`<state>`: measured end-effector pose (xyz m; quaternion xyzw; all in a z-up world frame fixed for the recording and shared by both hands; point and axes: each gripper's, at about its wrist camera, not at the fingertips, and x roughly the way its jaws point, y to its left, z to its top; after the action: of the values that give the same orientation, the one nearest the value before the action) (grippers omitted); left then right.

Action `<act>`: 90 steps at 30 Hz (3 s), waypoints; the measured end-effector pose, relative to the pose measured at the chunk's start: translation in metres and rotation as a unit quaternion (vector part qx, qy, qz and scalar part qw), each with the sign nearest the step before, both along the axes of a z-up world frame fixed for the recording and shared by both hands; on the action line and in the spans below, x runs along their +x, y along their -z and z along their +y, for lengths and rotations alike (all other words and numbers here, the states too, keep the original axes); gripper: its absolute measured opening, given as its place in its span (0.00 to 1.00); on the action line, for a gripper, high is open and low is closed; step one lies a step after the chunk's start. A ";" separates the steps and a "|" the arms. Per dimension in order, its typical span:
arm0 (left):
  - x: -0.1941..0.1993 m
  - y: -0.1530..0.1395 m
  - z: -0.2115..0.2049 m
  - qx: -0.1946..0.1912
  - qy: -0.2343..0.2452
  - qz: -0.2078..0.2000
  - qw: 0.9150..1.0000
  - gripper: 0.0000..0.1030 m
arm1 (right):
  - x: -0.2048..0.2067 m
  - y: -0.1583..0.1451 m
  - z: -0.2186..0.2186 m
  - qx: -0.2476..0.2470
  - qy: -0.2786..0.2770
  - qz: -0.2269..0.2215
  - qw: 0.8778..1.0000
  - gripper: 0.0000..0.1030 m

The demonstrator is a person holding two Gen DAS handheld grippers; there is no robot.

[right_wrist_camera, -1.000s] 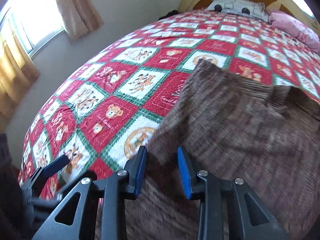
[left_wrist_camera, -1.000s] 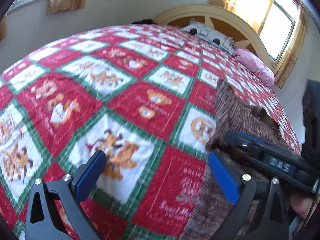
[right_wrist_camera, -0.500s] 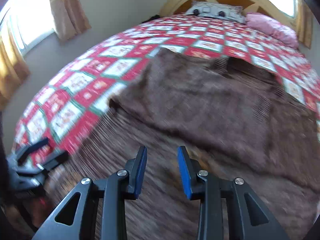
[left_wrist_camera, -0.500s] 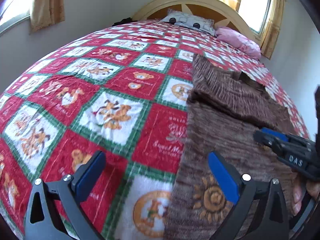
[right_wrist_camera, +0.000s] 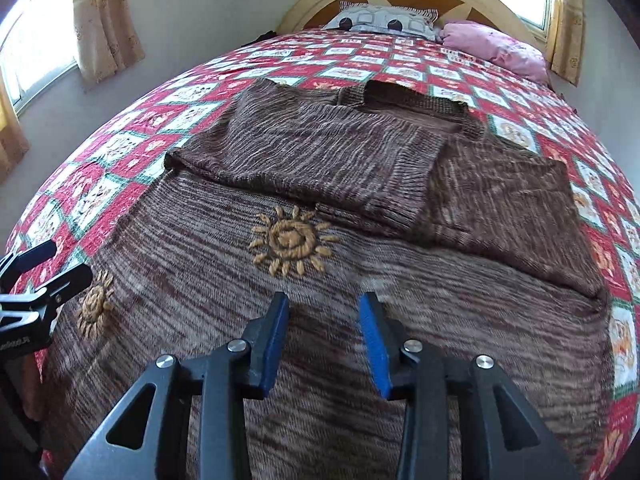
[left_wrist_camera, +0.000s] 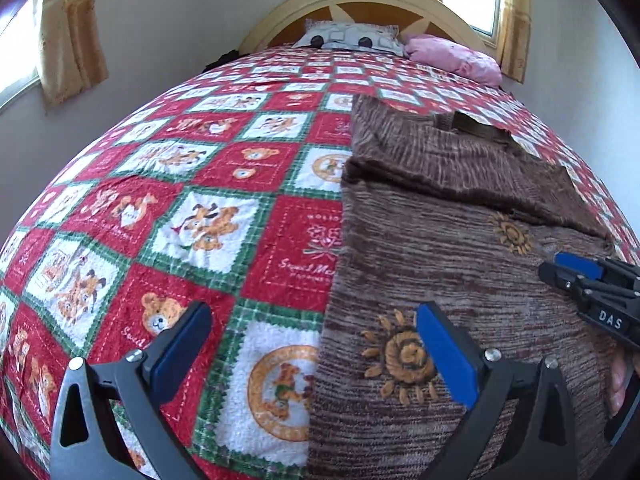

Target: Fold small clothes

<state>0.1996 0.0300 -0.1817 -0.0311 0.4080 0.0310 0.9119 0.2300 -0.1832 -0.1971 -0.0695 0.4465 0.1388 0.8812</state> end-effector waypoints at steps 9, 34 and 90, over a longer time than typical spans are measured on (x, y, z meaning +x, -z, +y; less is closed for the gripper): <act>-0.006 -0.004 -0.009 0.000 0.028 -0.004 1.000 1.00 | -0.030 -0.004 -0.016 -0.007 0.017 -0.015 1.000 0.38; -0.096 0.013 -0.012 0.006 0.122 -0.002 0.993 1.00 | -0.142 -0.009 -0.059 -0.034 0.049 -0.029 0.998 0.48; -0.163 0.008 0.019 -0.082 0.135 0.025 0.987 0.61 | -0.261 -0.018 -0.153 0.004 0.127 -0.022 0.992 0.58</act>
<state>0.0370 0.0495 -0.1898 -0.0494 0.4322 -0.1247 0.8917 -0.0305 -0.3361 -0.1794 -0.0119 0.4320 0.0257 0.9014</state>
